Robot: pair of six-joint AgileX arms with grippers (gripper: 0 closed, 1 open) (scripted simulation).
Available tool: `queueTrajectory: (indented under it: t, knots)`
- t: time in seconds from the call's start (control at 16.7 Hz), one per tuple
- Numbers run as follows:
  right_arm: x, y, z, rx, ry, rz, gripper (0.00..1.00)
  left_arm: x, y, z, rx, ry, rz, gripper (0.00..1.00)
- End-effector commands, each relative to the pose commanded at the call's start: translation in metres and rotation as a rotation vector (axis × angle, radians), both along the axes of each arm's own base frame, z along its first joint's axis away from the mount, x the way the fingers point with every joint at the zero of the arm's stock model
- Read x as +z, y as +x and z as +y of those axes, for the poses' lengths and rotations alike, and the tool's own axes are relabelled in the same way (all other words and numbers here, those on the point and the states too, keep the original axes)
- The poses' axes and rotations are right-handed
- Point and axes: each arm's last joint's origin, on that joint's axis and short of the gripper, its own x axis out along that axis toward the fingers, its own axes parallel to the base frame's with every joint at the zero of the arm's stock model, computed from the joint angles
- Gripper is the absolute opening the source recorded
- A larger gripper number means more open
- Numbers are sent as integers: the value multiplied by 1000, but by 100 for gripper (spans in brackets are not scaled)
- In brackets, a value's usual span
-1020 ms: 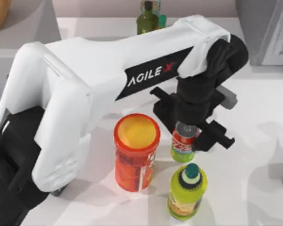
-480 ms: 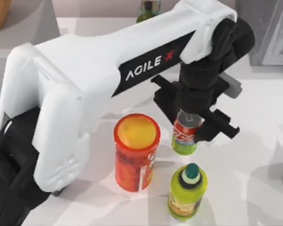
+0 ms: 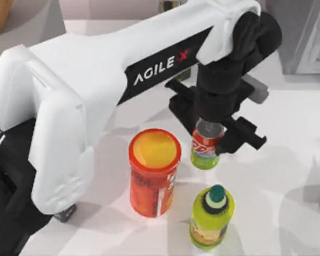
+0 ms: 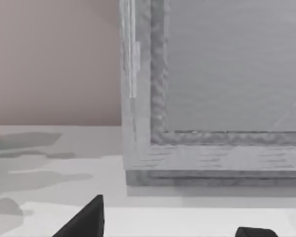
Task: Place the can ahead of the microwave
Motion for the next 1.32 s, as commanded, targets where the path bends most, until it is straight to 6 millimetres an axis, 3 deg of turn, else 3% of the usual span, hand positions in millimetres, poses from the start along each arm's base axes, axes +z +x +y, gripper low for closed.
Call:
queueTrajectory:
  t: [0.24, 0.42, 0.54, 0.72, 0.9, 1.14, 1.32]
  knots:
    - [0, 0, 0, 0, 0, 0, 100, 23, 26, 54, 121, -29, -51, 0]
    - [0, 0, 0, 0, 0, 0, 100, 48, 36, 115, 245, -53, -96, 0]
    - [0, 0, 0, 0, 0, 0, 100, 65, 31, 160, 329, -68, -124, 0]
    - [0, 0, 0, 0, 0, 0, 100, 81, 9, 223, 450, -85, -158, 0]
    - [0, 0, 0, 0, 0, 0, 100, 83, -23, 276, 564, -88, -176, 0]
    - [0, 0, 0, 0, 0, 0, 100, 60, -62, 328, 698, -57, -155, 0]
    - [0, 0, 0, 0, 0, 0, 100, 32, -85, 348, 751, -22, -79, 0]
